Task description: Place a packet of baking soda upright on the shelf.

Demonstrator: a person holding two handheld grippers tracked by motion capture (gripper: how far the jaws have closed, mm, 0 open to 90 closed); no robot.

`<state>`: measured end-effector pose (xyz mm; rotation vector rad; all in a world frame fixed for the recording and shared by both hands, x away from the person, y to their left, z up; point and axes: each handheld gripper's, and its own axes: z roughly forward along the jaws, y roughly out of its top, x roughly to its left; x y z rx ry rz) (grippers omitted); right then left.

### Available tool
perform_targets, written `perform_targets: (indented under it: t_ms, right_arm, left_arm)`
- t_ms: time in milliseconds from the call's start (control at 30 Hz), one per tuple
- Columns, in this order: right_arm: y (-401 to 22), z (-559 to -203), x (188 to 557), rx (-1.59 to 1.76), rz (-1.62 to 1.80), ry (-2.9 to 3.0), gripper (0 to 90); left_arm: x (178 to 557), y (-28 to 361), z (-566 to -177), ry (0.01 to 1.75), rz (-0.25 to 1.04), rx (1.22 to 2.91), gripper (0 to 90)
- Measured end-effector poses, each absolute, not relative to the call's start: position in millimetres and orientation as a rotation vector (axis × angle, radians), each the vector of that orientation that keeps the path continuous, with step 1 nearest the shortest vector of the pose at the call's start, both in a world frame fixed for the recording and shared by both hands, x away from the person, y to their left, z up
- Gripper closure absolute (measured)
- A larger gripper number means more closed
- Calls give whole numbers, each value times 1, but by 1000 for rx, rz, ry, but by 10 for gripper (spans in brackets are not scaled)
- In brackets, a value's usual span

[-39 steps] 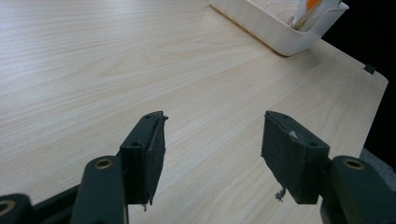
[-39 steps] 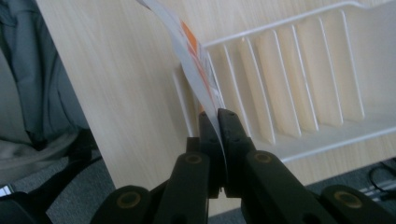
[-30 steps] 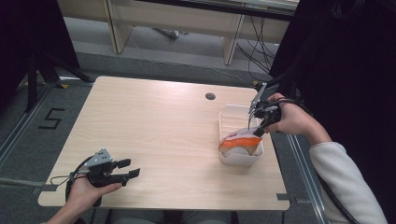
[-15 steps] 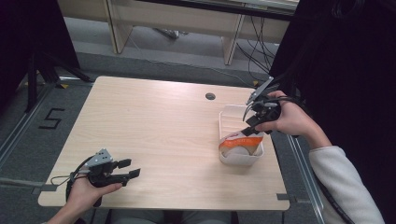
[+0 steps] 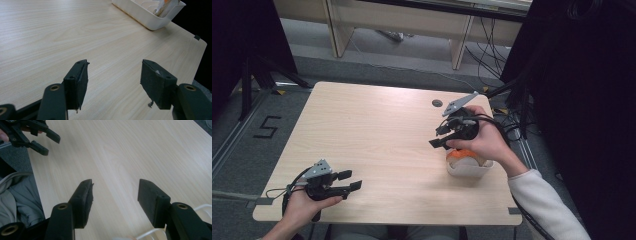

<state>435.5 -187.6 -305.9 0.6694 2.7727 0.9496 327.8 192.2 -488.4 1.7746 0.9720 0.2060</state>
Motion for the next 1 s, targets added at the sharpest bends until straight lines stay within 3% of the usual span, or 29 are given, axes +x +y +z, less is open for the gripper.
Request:
perform_targets:
  t_ms: [467, 1000]
  right_arm:
    - [-147, -357, 408, 604, 990, 2800, 466]
    - [-146, -421, 389, 610, 1021, 2839, 448]
  left_arm:
    - [328, 193, -488, 964, 212, 1776, 371]
    - [328, 193, -488, 966, 211, 1764, 362]
